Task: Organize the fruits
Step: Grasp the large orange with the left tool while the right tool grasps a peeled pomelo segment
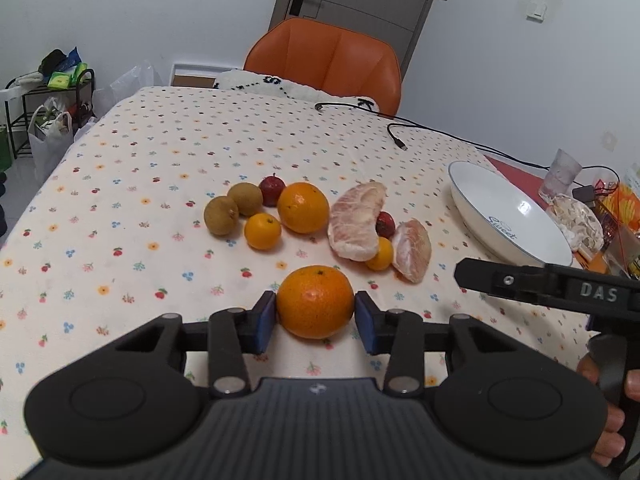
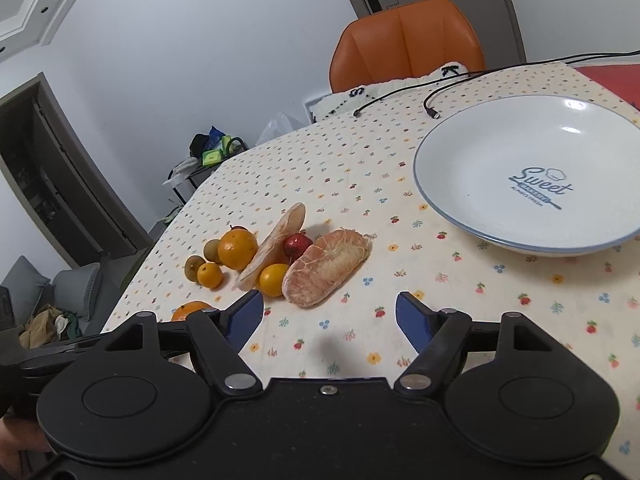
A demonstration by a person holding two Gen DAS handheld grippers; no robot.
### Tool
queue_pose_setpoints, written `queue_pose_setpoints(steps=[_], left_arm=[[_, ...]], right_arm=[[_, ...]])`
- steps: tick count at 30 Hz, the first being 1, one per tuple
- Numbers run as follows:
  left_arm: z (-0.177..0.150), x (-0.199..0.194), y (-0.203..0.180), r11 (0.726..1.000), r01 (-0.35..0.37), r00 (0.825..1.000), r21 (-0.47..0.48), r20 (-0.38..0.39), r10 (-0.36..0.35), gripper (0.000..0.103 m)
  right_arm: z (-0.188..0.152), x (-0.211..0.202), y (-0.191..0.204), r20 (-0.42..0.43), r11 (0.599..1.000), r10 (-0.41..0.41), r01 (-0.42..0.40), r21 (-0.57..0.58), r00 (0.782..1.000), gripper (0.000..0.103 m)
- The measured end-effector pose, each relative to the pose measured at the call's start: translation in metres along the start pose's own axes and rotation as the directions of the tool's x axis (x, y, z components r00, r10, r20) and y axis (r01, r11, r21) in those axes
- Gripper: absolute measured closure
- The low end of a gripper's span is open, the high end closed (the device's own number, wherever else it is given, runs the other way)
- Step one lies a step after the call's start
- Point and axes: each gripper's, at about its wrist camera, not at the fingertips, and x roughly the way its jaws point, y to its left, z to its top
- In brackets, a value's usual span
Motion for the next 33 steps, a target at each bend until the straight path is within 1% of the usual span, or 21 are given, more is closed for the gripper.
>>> queue_pose_setpoints(steps=[4, 11, 13, 15, 19, 24, 29, 33], left_arm=[[0.004, 0.002, 0.005, 1.0, -0.011, 1.0, -0.006, 0.003, 0.011, 0.062], [0.01, 0.004, 0.015, 0.999, -0.024, 1.0, -0.025, 0.007, 0.024, 0.062], [0.011, 0.005, 0.017, 0.999, -0.026, 1.0, -0.027, 0.008, 0.026, 0.062], [0.012, 0.005, 0.019, 0.999, -0.025, 1.0, -0.032, 0.008, 0.026, 0.062], [0.014, 0.005, 0.021, 0.999, -0.032, 0.999, -0.036, 0.01, 0.032, 0.062], [0.014, 0.006, 0.022, 0.998, -0.036, 0.999, -0.043, 0.016, 0.037, 0.062], [0.014, 0.006, 0.021, 0.998, -0.04, 0.999, -0.044, 0.019, 0.041, 0.062], [0.014, 0.007, 0.02, 0.998, -0.041, 0.999, -0.045, 0.02, 0.042, 0.062]], right_arm=[[0.004, 0.013, 0.004, -0.015, 1.0, -0.008, 0.008, -0.007, 1.0, 0.032], [0.013, 0.03, 0.013, -0.018, 0.999, -0.019, 0.019, -0.029, 1.0, 0.034], [0.015, 0.035, 0.015, -0.018, 0.999, -0.03, 0.029, -0.036, 0.999, 0.04], [0.016, 0.039, 0.015, -0.019, 0.998, -0.042, 0.041, -0.039, 0.999, 0.044], [0.013, 0.037, 0.015, -0.008, 0.997, -0.055, 0.054, -0.057, 0.998, 0.052], [0.011, 0.029, 0.01, -0.014, 0.997, -0.054, 0.053, -0.051, 0.998, 0.058], [0.009, 0.018, 0.005, -0.01, 0.995, -0.087, 0.086, -0.052, 0.996, 0.06], [0.012, 0.019, 0.006, -0.012, 0.995, -0.079, 0.078, -0.062, 0.997, 0.06]])
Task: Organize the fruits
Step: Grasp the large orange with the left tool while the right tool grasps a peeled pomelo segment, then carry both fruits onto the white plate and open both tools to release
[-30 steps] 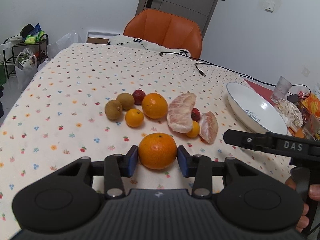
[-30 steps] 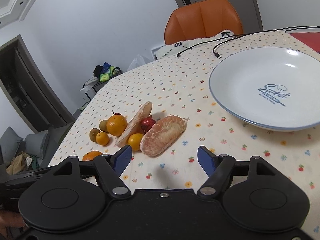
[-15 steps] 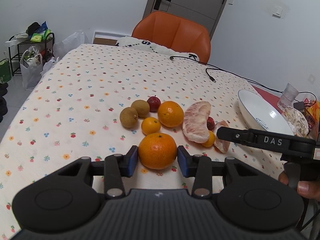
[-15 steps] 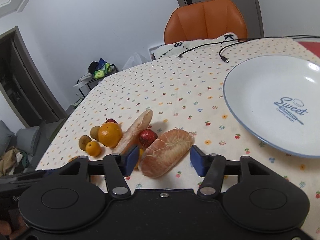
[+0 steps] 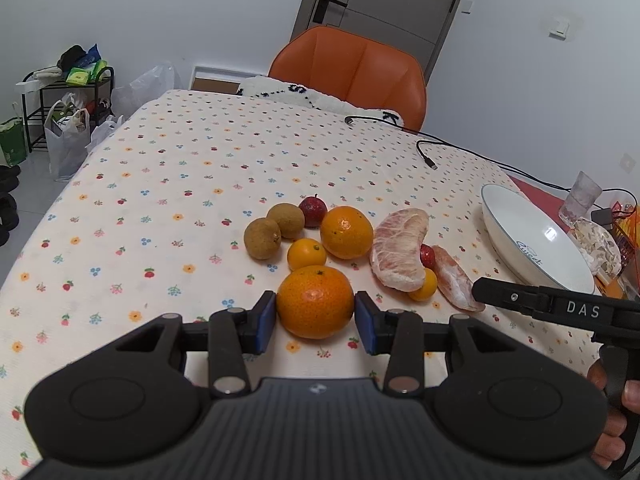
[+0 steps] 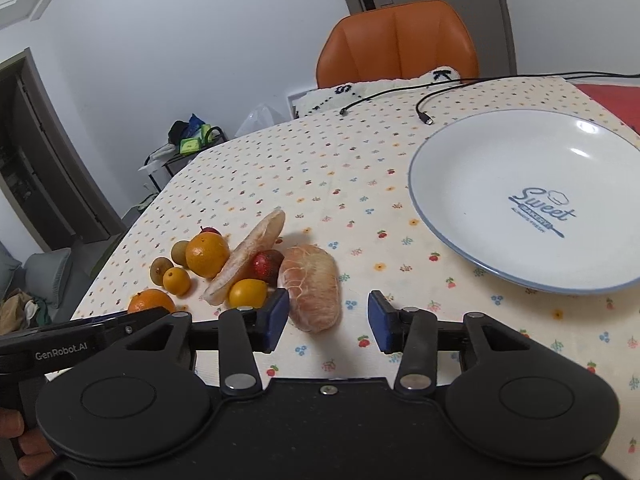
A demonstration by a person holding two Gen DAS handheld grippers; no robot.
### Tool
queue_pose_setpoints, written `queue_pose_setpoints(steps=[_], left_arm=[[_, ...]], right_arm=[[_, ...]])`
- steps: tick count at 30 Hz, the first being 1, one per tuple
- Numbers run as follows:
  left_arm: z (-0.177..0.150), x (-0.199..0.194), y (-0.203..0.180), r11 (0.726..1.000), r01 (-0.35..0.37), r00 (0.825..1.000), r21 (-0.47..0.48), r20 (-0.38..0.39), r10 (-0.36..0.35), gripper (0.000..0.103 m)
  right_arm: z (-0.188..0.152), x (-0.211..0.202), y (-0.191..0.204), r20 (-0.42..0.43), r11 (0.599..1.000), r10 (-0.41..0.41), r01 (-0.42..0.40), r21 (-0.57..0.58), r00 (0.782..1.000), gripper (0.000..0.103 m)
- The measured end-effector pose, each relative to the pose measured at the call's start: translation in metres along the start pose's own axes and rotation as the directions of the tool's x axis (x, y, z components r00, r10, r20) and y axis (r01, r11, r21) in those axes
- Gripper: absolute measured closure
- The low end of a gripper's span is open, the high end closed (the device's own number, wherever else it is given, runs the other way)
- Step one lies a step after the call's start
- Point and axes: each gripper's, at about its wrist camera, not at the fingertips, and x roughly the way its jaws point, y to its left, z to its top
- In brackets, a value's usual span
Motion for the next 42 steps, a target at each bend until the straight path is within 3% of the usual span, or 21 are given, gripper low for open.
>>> queue_pose_setpoints(steps=[10, 15, 31, 42], left_arm=[[0.0, 0.001, 0.002, 1.0, 0.01, 1.0, 0.001, 0.0, -0.01, 0.062], [0.002, -0.002, 0.0, 1.0, 0.015, 1.0, 0.001, 0.011, -0.015, 0.062], [0.017, -0.004, -0.036, 0.997, 0.041, 0.998, 0.065, 0.047, -0.045, 0.062], [0.021, 0.004, -0.077, 0.988, 0.087, 0.994, 0.128, 0.052, -0.094, 0.062]], right_arm=[[0.003, 0.023, 0.017, -0.009, 0.998, 0.004, -0.005, -0.061, 1.0, 0.06], [0.004, 0.023, 0.015, 0.0, 0.998, 0.002, -0.002, -0.064, 1.0, 0.07], [0.013, -0.026, -0.008, 0.107, 0.999, 0.044, -0.044, -0.005, 0.993, 0.07], [0.016, -0.057, -0.043, 0.182, 0.999, -0.007, -0.001, 0.048, 0.983, 0.07]])
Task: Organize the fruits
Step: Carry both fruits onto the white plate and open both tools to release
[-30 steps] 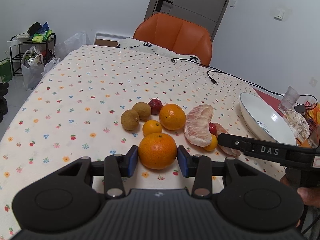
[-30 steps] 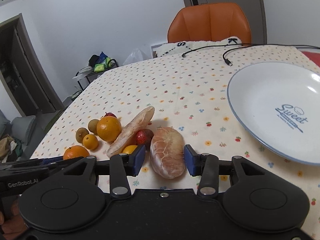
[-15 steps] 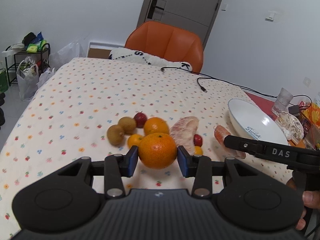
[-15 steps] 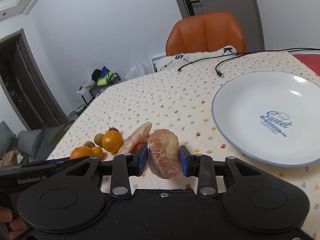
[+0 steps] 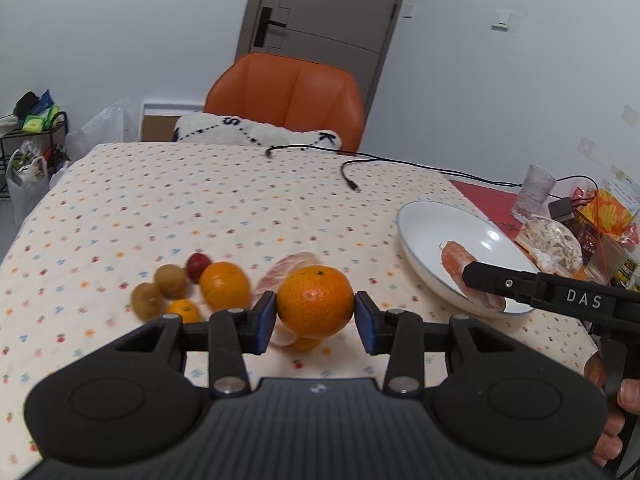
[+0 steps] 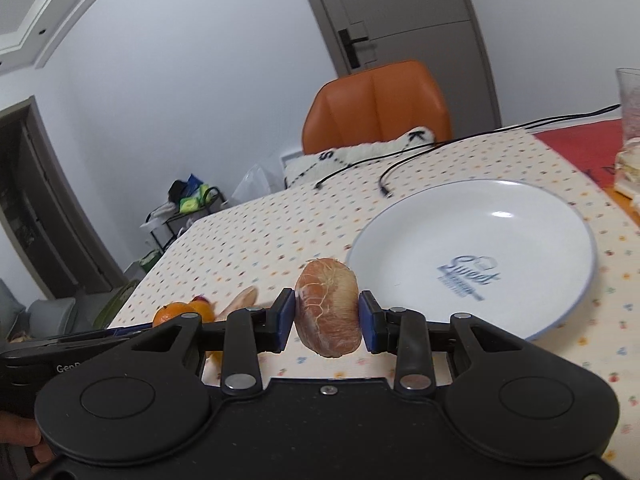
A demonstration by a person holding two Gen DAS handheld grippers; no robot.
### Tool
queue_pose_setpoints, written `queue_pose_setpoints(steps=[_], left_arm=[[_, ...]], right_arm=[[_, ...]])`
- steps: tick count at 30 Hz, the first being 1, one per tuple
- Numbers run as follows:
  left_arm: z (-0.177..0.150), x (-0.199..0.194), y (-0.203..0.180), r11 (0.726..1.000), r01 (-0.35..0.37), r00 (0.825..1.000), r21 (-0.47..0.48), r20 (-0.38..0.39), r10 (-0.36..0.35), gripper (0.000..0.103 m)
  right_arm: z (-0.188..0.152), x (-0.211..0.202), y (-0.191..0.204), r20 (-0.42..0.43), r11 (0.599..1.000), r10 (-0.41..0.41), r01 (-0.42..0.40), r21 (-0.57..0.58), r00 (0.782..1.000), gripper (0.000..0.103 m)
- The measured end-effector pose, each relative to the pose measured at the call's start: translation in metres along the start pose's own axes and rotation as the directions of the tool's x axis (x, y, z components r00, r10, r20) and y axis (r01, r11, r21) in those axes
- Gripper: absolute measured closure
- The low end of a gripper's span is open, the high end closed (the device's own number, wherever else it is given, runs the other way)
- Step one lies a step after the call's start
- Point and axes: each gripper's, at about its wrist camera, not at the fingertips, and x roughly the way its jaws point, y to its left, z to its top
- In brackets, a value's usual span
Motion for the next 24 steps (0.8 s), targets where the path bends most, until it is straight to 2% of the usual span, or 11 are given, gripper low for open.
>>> queue_pose_setpoints(steps=[24], left_arm=[[0.021, 0.047, -0.078, 0.992, 0.071, 0.997, 0.101, -0.022, -0.07, 0.062]], right_arm=[[0.006, -0.029, -0.085, 0.072, 0.984, -0.145, 0.136, 0.116, 0.987, 0.07]])
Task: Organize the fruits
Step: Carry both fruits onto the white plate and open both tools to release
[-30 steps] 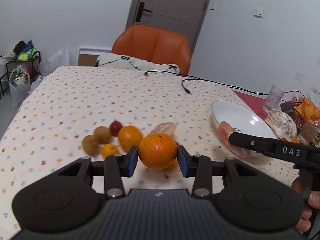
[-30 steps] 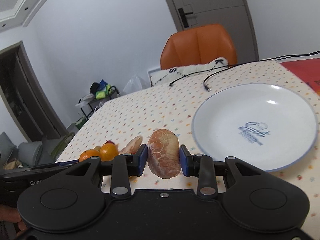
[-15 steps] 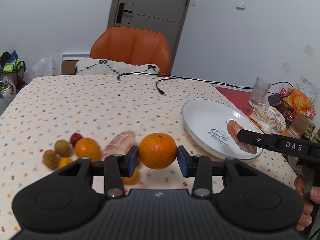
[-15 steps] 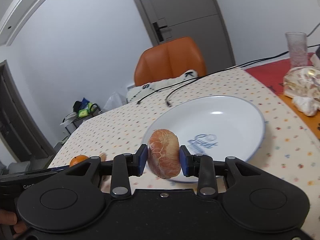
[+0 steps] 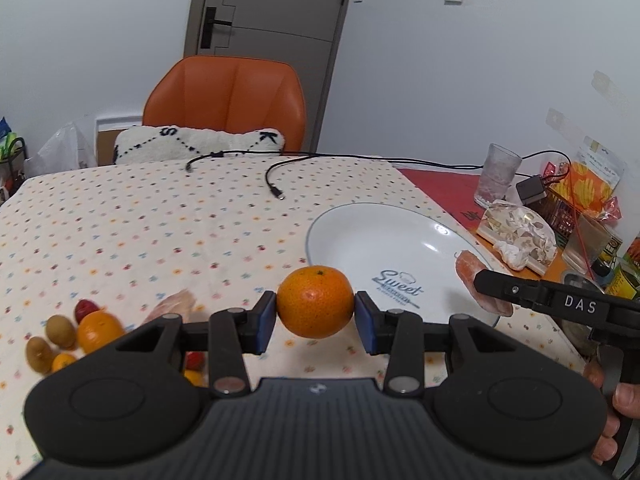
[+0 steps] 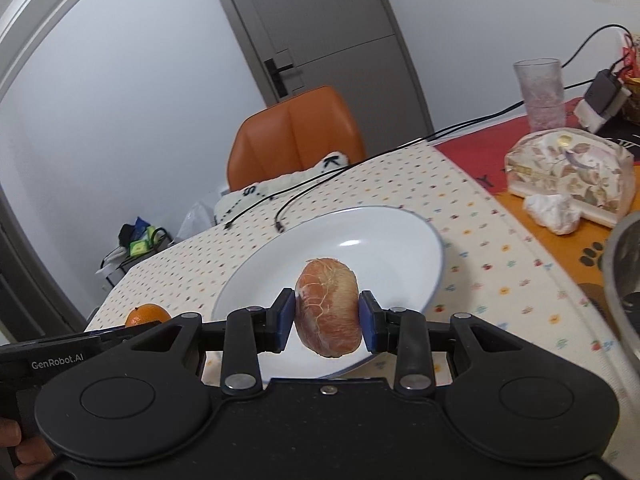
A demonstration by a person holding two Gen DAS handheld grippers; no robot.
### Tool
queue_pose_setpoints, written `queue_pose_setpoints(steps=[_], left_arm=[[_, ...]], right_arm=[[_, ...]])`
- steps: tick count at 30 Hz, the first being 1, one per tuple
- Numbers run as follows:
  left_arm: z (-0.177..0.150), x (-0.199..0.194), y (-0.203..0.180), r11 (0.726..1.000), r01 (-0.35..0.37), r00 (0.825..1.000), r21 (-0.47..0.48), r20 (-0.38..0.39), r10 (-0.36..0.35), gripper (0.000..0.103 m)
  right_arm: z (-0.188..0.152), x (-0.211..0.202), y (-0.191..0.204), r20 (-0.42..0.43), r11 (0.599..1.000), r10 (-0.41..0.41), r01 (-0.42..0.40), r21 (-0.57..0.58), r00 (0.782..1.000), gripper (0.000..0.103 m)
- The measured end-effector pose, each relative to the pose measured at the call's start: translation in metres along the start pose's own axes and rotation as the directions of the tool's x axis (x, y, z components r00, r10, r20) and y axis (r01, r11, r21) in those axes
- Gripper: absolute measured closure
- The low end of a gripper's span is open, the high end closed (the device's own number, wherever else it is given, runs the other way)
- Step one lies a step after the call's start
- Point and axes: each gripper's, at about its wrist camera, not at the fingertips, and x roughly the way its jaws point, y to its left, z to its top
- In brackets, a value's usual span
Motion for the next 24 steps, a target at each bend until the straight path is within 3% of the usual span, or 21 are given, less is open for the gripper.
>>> queue_pose_setpoints(steps=[12, 24], left_arm=[[0.009, 0.025, -0.025, 0.999, 0.025, 0.999, 0.037, -0.021, -0.024, 0.062], [0.016, 0.042, -0.033, 0.999, 0.03, 0.999, 0.032, -0.036, -0.029, 0.06]], right_arm=[[0.011, 0.007, -0.016, 0.043, 0.999, -0.04, 0.04, 0.017, 0.998, 0.07], [0.009, 0.009, -0.016, 0.016, 0.999, -0.025, 0.025, 0.02, 1.0, 0.059]])
